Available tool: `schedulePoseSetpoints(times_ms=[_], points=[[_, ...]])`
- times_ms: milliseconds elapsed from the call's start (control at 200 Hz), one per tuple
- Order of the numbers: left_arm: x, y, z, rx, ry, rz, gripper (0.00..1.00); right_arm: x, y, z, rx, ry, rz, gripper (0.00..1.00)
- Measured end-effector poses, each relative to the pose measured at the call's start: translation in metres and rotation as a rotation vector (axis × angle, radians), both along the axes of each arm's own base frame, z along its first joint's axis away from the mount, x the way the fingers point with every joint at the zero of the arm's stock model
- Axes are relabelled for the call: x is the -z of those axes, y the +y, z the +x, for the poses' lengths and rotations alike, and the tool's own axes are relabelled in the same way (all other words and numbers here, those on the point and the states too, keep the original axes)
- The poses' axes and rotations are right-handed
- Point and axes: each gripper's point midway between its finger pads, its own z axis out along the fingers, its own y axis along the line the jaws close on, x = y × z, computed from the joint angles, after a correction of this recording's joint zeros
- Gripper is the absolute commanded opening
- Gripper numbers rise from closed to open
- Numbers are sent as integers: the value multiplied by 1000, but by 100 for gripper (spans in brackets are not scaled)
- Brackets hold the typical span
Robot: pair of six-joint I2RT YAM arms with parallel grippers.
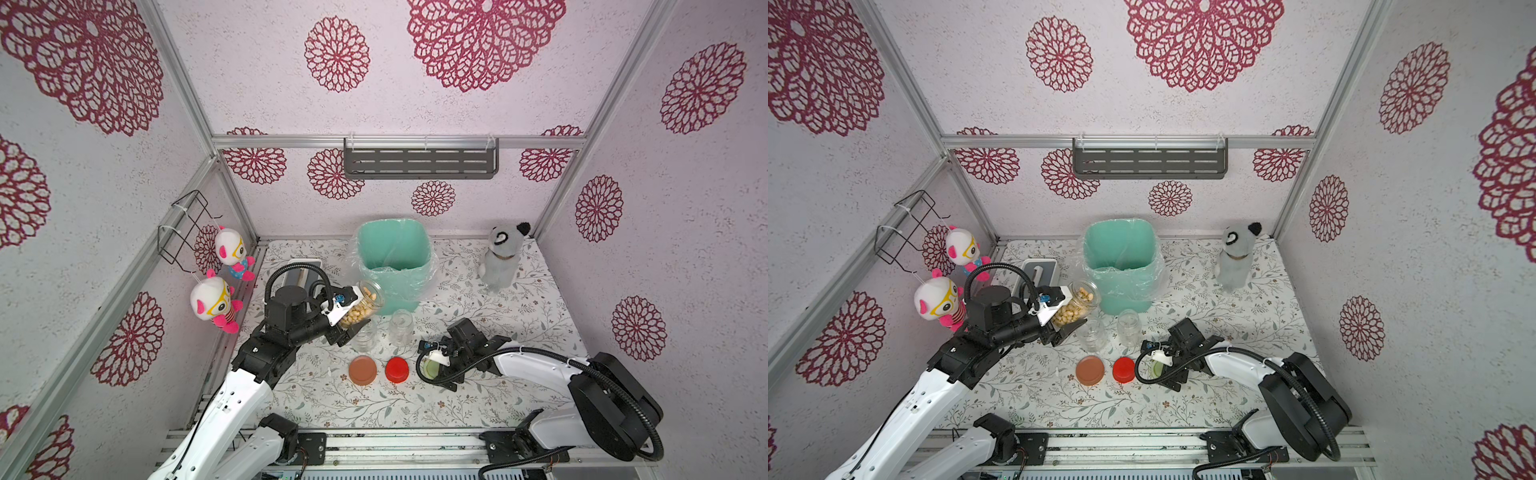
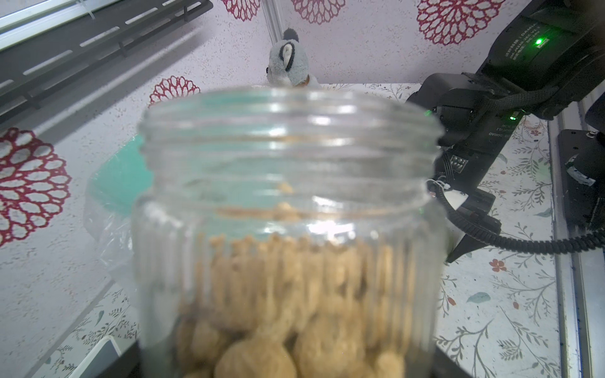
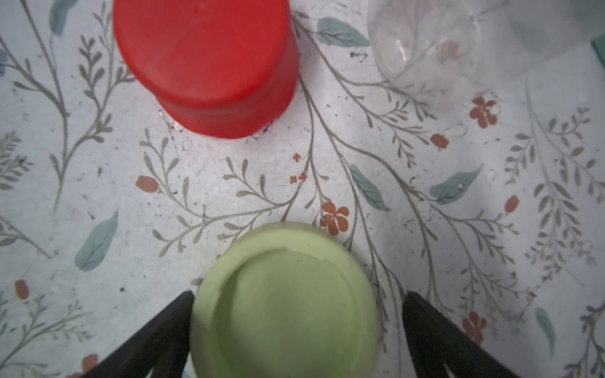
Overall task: Empty moldy peanuts from jars
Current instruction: Place the lid at the center of the board, then pour the moldy peanuts from the jar into the trash bin.
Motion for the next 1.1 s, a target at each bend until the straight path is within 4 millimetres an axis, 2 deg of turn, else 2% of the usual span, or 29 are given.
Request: schedulePoseSetpoints(times_ms=[95, 165, 280, 395, 525, 665, 821, 976, 1101], points=[[2, -1, 2, 2, 10, 15, 0, -14, 2, 3, 2, -37, 31, 99], [1, 0, 6, 4, 18, 36, 0, -32, 5, 7, 16, -82, 77, 99], [-9, 3, 14, 1, 19, 78, 0, -74, 12, 17, 71, -178, 196, 99], [-28, 9, 27, -4, 3, 120, 0, -117, 16, 25, 156, -245, 331, 99], [-45, 11, 40, 1, -13, 170, 0, -159, 18, 35, 273, -267, 476, 99], [-53, 12, 52, 21, 1, 247, 0, -198, 17, 46, 423, -261, 640, 99], [-57, 16, 72, 27, 14, 353, 0, -227, 19, 56, 539, -209, 748, 99], [-62, 19, 91, 45, 29, 458, 0, -256, 34, 66, 587, -164, 816, 99], [-71, 19, 111, 57, 10, 525, 0, -263, 39, 73, 624, -155, 829, 99]])
